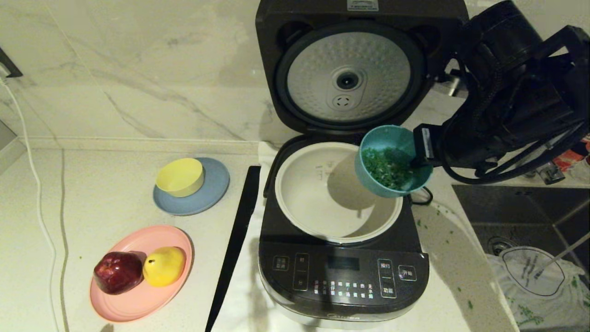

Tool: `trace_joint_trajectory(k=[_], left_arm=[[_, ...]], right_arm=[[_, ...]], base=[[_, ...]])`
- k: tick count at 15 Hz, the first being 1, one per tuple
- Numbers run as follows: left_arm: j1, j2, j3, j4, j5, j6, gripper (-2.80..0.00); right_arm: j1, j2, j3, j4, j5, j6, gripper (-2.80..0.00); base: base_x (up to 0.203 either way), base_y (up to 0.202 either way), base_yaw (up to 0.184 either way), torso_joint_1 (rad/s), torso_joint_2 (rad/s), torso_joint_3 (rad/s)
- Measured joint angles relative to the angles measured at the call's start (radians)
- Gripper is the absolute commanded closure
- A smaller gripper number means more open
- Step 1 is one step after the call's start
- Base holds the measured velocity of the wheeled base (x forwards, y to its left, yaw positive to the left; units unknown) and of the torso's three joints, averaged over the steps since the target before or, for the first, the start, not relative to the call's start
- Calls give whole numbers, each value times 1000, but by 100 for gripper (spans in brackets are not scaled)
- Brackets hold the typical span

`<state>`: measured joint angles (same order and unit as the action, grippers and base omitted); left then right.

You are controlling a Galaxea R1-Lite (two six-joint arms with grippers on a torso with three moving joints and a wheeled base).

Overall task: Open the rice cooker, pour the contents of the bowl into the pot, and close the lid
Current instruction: Pour the water from the bowl into the rice cooker

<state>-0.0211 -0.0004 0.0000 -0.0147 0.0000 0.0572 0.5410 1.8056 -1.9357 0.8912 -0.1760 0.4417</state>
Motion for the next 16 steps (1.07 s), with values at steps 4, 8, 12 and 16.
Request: trace_joint_trajectory(k=[4, 8, 12, 16], left_arm=[[0, 0, 0, 0, 0, 0, 0], [0, 0, 0, 0, 0, 0, 0], [0, 0, 0, 0, 0, 0, 0], [0, 0, 0, 0, 0, 0, 0]], right_arm=[[47, 36, 0, -35, -21, 19, 0], [74, 71, 0, -44, -24, 31, 0], [100, 105, 0, -63, -27, 63, 0], [139, 135, 0, -140, -91, 64, 0]], base=[[0, 0, 0, 0, 0, 0], [0, 0, 0, 0, 0, 0], [0, 0, 0, 0, 0, 0], [0, 0, 0, 0, 0, 0]])
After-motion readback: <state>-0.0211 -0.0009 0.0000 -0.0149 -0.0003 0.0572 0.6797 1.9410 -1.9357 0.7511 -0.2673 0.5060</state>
